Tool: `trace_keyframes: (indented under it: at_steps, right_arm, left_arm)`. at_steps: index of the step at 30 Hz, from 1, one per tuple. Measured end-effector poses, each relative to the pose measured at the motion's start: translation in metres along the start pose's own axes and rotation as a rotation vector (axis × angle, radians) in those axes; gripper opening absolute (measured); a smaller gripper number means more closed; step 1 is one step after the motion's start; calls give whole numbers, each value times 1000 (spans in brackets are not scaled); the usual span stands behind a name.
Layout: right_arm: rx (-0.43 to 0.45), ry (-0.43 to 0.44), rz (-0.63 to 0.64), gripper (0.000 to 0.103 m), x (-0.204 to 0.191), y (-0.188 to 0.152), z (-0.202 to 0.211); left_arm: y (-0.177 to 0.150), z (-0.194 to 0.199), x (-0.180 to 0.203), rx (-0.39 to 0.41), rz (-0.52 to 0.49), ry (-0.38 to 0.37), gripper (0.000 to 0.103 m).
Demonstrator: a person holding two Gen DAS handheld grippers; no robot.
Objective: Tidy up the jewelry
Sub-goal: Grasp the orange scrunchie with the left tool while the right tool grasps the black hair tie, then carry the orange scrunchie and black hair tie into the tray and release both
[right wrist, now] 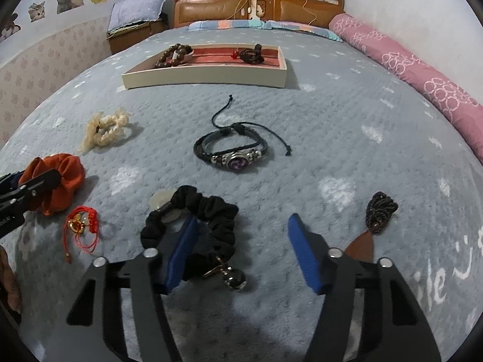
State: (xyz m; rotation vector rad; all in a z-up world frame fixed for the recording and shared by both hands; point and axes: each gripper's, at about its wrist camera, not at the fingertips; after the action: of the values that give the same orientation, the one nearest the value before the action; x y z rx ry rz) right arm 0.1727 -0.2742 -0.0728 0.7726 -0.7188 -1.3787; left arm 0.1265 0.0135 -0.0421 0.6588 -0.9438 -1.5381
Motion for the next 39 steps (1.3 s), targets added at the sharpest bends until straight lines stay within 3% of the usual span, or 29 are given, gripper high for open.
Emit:
trace_keyframes:
  at_steps: [5, 12, 21, 39]
  right_arm:
    - [-24, 13, 4, 45, -6, 2, -4]
    - [-20, 39, -1, 20, -10, 4, -5]
    - [8, 56, -18, 13, -7, 7, 0]
    - [125, 41, 5, 12, -6, 57, 15]
  left_arm:
    - [0, -7, 4, -36, -11, -20, 51]
    - [-1, -12, -1, -58, 22, -61, 36]
    - [4, -6, -5, -39, 55, -86, 25]
    - [55, 2, -10, 57, 47, -87, 24]
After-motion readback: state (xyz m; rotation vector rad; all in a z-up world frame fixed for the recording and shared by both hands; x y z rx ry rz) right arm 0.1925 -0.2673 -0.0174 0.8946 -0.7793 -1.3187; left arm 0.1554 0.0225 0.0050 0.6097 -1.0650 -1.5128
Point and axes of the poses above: each gripper's, at about its wrist camera, not at the fingertips, and z roughly against the way its jaws point, x to its right, y to its top, and after that the axes turned 12 degrees about x, right-handed
